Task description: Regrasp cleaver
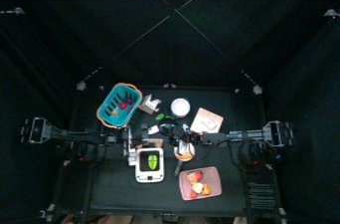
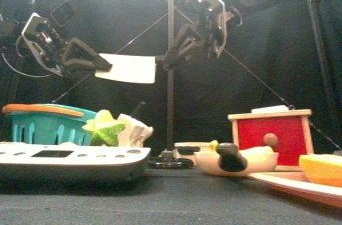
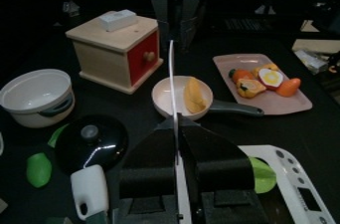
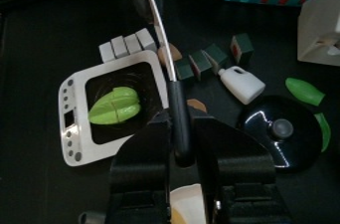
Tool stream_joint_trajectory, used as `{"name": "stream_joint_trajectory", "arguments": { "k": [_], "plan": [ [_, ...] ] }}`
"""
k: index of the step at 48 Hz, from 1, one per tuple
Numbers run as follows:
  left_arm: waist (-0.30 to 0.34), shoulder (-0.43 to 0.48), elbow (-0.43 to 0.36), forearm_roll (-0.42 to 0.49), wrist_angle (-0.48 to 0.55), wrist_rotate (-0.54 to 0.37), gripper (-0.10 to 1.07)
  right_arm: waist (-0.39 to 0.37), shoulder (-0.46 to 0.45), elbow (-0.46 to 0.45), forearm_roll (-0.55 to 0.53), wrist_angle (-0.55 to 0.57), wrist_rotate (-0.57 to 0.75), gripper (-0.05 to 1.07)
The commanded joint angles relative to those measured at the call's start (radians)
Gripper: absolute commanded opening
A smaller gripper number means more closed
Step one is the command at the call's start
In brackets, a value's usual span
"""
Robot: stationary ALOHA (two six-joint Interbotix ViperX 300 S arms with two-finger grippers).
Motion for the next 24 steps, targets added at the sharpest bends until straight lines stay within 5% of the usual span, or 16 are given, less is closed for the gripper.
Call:
{"name": "stream_joint_trajectory", "arguments": {
  "k": [1, 24],
  "plan": [
    [-0.012, 0.0, -0.006, 0.003, -0.005, 0.0, 0.34, -0.003, -0.02, -0.02, -0.005, -0.005, 0.0, 0.39],
    [-0.028, 0.0, 0.002, 0.002, -0.005, 0.0, 0.34, 0.005, -0.009, -0.021, -0.014, -0.005, 0.008, 0.39]
  ]
}}
